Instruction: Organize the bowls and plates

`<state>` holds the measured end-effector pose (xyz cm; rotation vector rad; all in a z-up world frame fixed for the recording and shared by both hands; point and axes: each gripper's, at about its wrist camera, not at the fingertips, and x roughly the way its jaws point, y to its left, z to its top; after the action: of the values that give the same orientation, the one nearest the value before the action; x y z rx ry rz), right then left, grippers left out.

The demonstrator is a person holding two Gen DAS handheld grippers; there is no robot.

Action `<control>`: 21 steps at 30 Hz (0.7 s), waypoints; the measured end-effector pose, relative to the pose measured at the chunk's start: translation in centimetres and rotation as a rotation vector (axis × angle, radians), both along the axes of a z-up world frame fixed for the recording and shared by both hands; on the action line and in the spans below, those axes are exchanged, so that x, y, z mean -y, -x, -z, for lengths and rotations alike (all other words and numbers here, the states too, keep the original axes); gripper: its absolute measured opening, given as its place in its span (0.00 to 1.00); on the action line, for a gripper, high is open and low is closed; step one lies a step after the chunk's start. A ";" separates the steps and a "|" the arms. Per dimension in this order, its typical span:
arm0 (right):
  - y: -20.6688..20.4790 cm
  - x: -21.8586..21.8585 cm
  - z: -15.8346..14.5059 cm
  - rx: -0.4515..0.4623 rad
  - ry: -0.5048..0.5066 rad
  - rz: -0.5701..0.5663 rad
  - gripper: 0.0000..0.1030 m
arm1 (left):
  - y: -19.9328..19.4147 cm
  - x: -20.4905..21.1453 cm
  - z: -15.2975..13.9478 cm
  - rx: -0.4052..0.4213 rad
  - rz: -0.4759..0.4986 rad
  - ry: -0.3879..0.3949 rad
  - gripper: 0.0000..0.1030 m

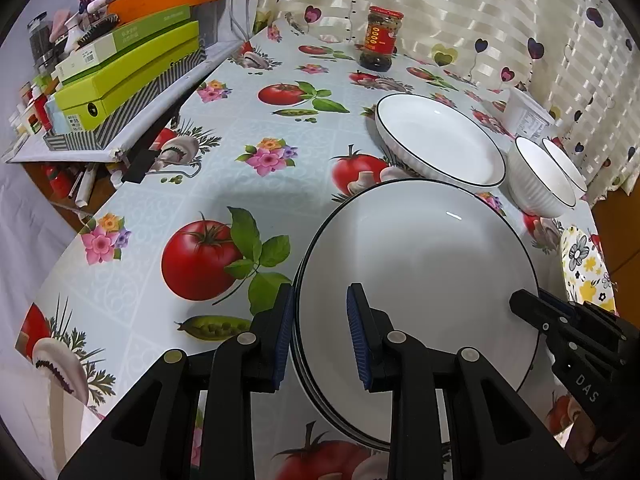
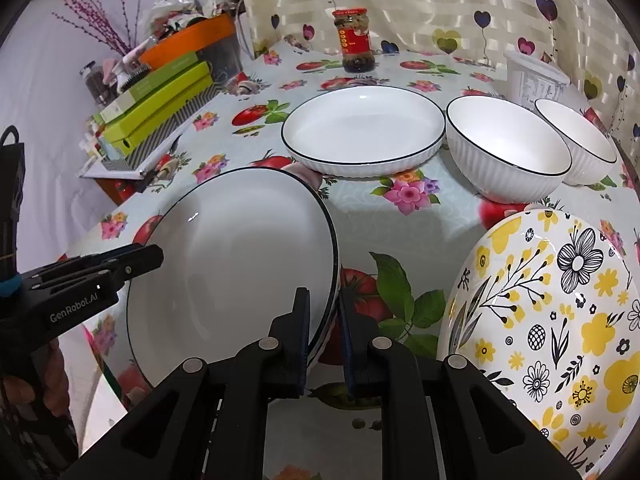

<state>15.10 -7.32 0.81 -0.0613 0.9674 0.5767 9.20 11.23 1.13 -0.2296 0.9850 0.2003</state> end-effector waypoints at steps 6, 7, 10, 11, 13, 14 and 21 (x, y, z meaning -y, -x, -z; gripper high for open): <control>0.3 0.0 0.0 0.010 0.008 -0.011 0.15 | 0.0 0.0 0.0 0.004 -0.008 0.007 0.27; 0.3 0.1 0.0 0.008 0.005 -0.012 0.15 | 0.0 -0.1 0.0 0.006 -0.008 0.010 0.27; 0.3 0.1 0.0 0.007 0.001 -0.015 0.16 | 0.1 -0.2 0.0 0.011 -0.009 0.022 0.27; 0.4 0.1 -0.1 0.012 0.000 -0.015 0.16 | 0.1 -0.3 -0.1 0.016 -0.009 0.025 0.27; 0.5 0.1 -0.2 0.029 0.009 -0.019 0.16 | 0.1 -0.3 -0.2 0.024 -0.007 0.026 0.27; 0.5 0.1 -0.3 0.040 0.018 -0.017 0.19 | 0.1 -0.3 -0.3 0.027 -0.007 0.026 0.27; 0.2 0.6 -0.9 0.060 0.015 0.007 0.37 | -0.2 -0.4 -0.9 0.048 0.011 0.036 0.27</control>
<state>14.92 -7.88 1.70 -0.0877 0.9136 0.5589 9.40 11.59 2.01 -0.2609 0.9429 0.1664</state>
